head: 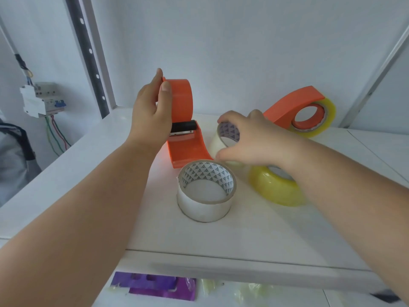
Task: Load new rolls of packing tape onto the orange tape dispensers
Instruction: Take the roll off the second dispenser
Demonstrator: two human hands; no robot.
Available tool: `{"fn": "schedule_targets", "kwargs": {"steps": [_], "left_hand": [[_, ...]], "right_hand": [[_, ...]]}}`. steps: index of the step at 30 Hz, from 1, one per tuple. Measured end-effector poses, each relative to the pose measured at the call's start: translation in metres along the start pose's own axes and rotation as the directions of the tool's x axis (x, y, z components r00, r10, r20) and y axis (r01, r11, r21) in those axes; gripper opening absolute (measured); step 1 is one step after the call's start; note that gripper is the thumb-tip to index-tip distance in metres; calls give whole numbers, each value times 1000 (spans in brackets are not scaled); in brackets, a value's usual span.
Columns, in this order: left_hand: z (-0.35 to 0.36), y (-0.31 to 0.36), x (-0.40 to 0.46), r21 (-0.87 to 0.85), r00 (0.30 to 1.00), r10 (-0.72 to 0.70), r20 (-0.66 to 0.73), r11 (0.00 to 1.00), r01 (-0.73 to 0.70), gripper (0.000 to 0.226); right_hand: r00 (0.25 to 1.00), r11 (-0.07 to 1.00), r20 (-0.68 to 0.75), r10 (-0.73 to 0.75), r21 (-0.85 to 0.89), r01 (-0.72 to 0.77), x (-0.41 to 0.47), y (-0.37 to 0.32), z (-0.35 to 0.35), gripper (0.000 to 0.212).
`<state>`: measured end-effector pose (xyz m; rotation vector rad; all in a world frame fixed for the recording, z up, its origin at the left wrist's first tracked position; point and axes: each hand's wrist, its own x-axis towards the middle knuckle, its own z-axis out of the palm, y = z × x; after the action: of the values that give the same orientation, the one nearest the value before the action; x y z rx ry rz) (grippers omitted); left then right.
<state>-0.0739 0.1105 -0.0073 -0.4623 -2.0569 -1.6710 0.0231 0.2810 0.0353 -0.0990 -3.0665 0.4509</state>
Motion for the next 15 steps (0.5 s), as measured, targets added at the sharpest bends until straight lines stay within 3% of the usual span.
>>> {"fn": "schedule_targets", "kwargs": {"steps": [4,9,15], "left_hand": [[3,-1,0,3,1000,20,13,1000,-20,57],[3,-7,4,-49,1000,-3,12,999,4,71],[5,-7,6,-56,1000,9,20,998,-8,68]], "right_hand": [[997,998,72,-9,-56,13,-10,5,-3,68],[963,979,267,-46,-178,96,-25,7,-6,75],[920,962,379,-98,-201,185,-37,8,-10,81]]}}
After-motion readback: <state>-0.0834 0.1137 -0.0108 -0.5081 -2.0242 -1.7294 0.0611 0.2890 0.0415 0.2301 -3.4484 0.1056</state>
